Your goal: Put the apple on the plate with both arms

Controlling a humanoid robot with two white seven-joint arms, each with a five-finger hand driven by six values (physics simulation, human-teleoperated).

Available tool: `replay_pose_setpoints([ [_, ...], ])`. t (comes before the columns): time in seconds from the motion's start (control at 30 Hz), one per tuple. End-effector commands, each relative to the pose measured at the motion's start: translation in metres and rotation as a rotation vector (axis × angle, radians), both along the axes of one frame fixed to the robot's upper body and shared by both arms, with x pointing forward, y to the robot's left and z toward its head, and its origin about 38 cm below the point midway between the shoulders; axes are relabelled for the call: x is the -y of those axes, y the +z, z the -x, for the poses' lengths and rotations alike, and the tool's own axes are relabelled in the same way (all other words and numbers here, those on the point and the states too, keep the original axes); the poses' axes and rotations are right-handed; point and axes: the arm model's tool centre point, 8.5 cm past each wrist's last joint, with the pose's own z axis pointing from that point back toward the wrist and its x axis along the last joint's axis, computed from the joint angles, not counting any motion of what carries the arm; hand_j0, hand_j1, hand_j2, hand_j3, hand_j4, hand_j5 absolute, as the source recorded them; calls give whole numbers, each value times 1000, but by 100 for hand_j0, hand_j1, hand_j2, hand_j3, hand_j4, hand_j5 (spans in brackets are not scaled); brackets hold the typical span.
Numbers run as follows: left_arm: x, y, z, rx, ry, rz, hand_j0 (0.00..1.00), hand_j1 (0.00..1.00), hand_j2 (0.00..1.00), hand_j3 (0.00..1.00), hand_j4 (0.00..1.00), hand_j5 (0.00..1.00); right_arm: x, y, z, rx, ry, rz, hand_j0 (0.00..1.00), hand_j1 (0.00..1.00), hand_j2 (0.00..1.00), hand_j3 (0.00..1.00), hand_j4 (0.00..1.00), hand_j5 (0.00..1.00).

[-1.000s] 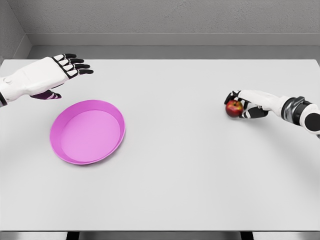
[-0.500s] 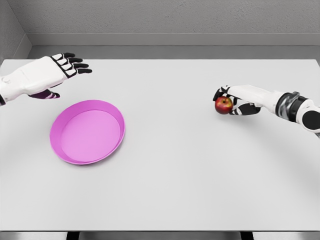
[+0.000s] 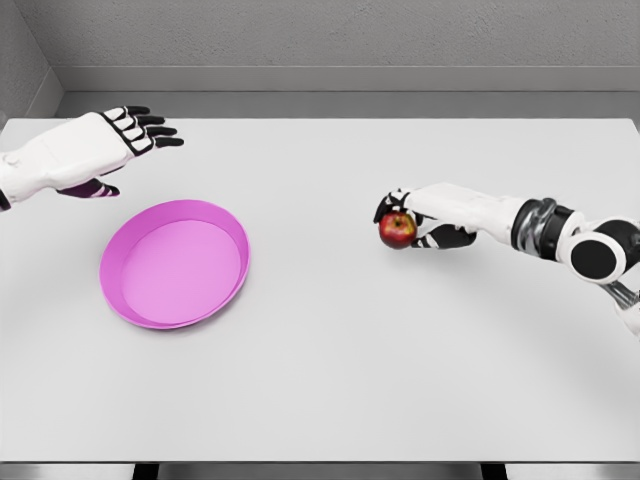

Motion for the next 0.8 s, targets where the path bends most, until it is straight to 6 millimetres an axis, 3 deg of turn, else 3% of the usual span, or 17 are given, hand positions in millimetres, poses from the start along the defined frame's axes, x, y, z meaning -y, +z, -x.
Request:
replay_pose_setpoints([
  [0.0, -1, 2, 0, 2, 2, 5, 100, 100, 100, 100, 100, 100, -14, -4, 7, -11, 43, -12, 43, 43, 43, 43, 43, 43],
  [0.43, 0, 1, 0, 1, 1, 6, 100, 100, 100, 100, 100, 100, -56, -8, 10, -27, 115, -55, 43, 43, 43, 43, 43, 43],
  [0.57, 0, 1, 0, 1, 1, 6, 100, 100, 100, 100, 100, 100, -57, -10, 10, -30, 116, -55, 43, 43, 43, 43, 43, 43],
  [0.6, 0, 2, 0, 2, 0, 6, 100, 100, 100, 100, 100, 100, -57, -10, 10, -30, 116, -55, 49, 49, 49, 49, 49, 49],
  [0.63, 0, 1, 0, 1, 1, 6, 100, 100, 100, 100, 100, 100, -55, -11, 8, -34, 101, -53, 92, 92, 92, 92, 92, 92],
  [0.67, 0, 1, 0, 1, 1, 6, 100, 100, 100, 100, 100, 100, -55, -11, 8, -36, 96, -52, 100, 100, 100, 100, 100, 100],
  [0.77, 0, 1, 0, 1, 0, 7, 100, 100, 100, 100, 100, 100, -55, -10, 9, -35, 98, -53, 100, 100, 100, 100, 100, 100],
])
